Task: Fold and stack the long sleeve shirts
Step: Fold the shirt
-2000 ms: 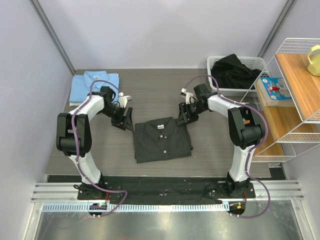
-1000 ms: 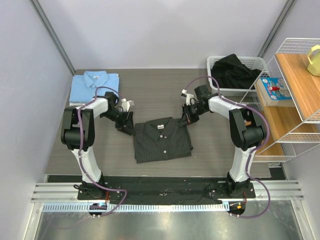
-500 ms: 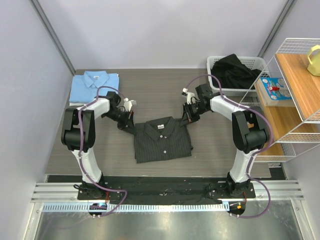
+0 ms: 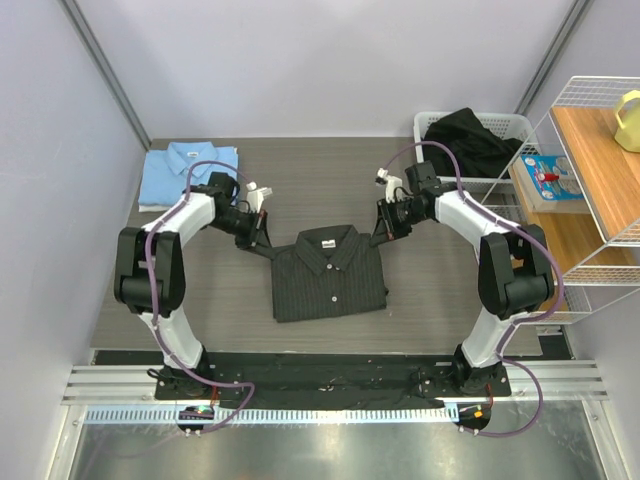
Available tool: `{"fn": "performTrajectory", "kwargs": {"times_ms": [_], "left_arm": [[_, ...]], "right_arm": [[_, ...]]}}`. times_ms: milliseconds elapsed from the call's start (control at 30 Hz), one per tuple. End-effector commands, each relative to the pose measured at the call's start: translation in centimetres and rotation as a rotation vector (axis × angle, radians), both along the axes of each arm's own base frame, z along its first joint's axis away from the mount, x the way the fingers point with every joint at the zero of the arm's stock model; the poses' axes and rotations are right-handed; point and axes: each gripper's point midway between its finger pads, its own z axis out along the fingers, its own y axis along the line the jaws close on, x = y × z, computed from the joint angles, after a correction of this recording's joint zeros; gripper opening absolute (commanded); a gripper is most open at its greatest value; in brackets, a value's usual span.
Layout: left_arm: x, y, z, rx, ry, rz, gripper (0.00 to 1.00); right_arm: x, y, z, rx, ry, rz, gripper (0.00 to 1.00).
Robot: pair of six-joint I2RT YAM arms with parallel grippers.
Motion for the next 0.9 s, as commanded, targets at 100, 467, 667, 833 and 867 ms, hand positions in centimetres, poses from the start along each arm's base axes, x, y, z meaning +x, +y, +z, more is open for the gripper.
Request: {"fn": "performTrajectory", "kwargs": {"times_ms": [100, 467, 667, 833, 867], "left_arm": [[3.1, -0.1, -2.7, 0.031, -0.018, 0.016, 0.00], [4.4, 1.1, -4.4, 0.095, -0.039, 0.069, 0.00], [4.6, 0.9, -1.9, 0.070, -0.118, 0.088, 0.00], [5.0, 2.2, -4.6, 0.162, -0.071, 0.111, 0.00], [5.1, 2.4, -5.0, 0.173, -0.056, 0.118, 0.00]], "right_arm": [[2.1, -1.5, -2.5, -0.070, -0.033, -0.014, 0.01], [4.8, -1.0, -3.6, -0.047, -0.038, -0.066, 0.01], [5.2, -0.7, -1.4, -0.015, -0.074, -0.085, 0.01], [5.9, -1.3, -4.0, -0.066, -0.055, -0.094, 0.01], [6.1, -1.4, -4.6, -0.080, -0.052, -0.094, 0.01]]}}
